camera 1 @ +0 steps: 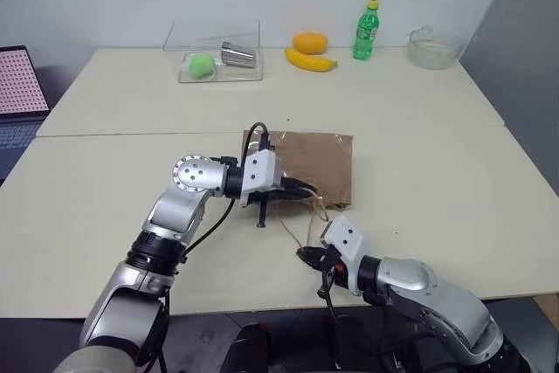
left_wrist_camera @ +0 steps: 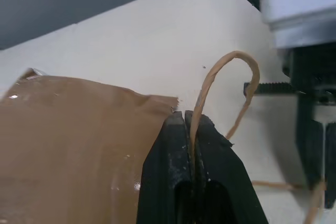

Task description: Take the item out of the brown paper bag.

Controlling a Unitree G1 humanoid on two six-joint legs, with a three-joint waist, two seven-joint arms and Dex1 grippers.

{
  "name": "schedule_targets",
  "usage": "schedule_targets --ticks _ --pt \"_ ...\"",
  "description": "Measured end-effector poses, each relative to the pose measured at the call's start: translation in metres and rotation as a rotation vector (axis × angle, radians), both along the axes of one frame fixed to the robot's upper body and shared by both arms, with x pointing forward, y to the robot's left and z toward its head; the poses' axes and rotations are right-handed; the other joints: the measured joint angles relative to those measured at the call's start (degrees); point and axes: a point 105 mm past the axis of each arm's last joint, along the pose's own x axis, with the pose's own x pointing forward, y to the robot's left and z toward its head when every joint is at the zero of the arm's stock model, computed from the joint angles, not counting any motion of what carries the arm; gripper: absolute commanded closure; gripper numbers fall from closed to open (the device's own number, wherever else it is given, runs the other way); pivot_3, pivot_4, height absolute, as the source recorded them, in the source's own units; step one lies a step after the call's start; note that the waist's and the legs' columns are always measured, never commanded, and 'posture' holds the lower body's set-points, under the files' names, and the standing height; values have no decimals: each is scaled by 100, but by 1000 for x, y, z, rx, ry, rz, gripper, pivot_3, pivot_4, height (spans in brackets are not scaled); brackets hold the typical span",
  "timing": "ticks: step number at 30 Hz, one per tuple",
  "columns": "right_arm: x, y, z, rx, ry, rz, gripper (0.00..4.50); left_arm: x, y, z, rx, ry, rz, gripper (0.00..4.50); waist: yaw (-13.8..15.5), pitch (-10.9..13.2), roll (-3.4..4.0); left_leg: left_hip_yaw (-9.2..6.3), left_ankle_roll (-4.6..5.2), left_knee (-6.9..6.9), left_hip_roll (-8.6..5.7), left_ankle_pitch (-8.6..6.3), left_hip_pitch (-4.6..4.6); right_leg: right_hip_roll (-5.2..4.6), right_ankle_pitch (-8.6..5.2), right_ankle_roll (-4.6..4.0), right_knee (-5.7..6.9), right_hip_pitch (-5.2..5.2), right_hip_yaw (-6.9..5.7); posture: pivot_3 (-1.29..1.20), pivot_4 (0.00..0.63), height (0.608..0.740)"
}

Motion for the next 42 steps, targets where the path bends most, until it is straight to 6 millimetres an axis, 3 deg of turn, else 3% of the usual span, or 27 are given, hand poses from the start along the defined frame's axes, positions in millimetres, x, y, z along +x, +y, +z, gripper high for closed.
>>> schedule_targets --ticks 7,14,20,21,24,29,34,42 --pt "-3 -11 -12 -44 -25 -2 4458 30 -11 47 -162 -30 96 4500 8 0 -1 -1 0 1 -4 0 3 -2 0 1 -3 7 -2 0 150 740" --pt "-6 -12 -14 -84 -59 21 4458 54 -9 96 -288 -121 189 4500 12 -1 -2 -1 0 -1 -5 0 20 -3 -1 3 -8 25 -3 0 150 740" --pt "-4 -14 -12 -86 -75 18 4458 62 -5 98 -314 -88 227 4500 12 -1 -3 -6 0 -1 -7 0 21 -5 -1 3 -9 29 -5 0 150 740" --pt "-4 -14 -11 -83 -80 14 4297 61 -5 98 -317 -74 223 4500 13 -1 -3 -6 0 -1 -8 0 21 -6 -1 3 -9 30 -6 0 150 740" --pt "6 -23 -5 -95 -121 -49 3552 49 -8 101 -331 -30 166 4500 10 0 -4 -7 0 0 -8 0 20 -7 -1 2 -9 30 -5 0 150 740" --pt "10 -30 17 -74 -189 -89 1758 32 -13 99 -342 33 113 4500 11 0 -4 -14 -1 -1 -6 0 20 -6 -1 2 -8 29 -9 0 150 740" --pt "-20 -32 39 -78 -239 45 1758 25 -13 97 -331 43 101 4500 29 0 -4 -13 -1 0 -9 -1 22 -9 -2 4 -12 36 -11 0 150 740" --pt "-28 -61 71 -120 -286 76 1758 19 -16 89 -309 49 75 4500 63 1 -5 -13 -1 0 -10 -1 24 -9 -2 3 -15 44 -12 0 150 740"
